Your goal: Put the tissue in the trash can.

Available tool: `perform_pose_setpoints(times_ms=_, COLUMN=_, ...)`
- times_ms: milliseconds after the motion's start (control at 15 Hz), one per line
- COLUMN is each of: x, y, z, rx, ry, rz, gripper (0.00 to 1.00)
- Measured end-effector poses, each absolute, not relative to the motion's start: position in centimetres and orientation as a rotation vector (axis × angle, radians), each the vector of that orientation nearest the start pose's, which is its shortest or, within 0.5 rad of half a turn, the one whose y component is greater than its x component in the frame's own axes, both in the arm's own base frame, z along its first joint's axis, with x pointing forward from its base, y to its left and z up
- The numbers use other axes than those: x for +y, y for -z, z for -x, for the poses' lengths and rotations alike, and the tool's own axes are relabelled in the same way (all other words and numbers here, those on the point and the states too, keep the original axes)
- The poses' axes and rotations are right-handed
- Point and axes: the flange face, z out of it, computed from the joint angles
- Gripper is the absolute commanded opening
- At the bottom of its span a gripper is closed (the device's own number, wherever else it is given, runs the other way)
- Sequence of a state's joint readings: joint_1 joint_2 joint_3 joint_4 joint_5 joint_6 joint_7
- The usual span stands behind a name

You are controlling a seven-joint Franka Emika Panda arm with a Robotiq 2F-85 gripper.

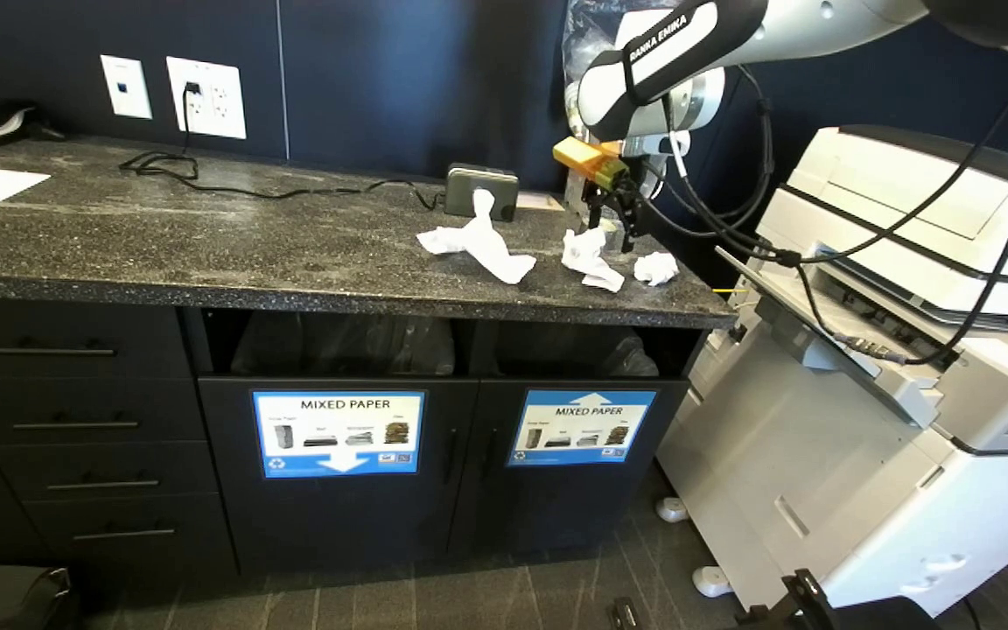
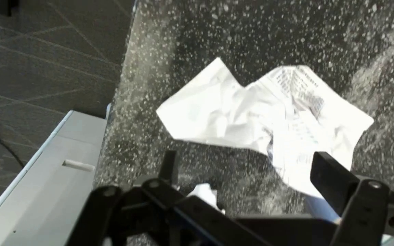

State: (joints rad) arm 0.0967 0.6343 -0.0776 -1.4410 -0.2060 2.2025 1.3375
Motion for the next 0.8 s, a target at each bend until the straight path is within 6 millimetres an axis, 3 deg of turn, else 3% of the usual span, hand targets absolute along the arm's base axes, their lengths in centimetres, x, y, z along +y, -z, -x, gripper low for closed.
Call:
perform_pose_setpoints(times_ms=267, x=3.5, y=-30.9, z=-73.8, rx=1.583, ry=0.227, rz=2.716, gripper=1.00)
perform_pose_setpoints(times_ms=800, x=4.9, y=-31.1, z=-75.5, rx=1.223, ry=0.255, rz=2.874, gripper=1.00)
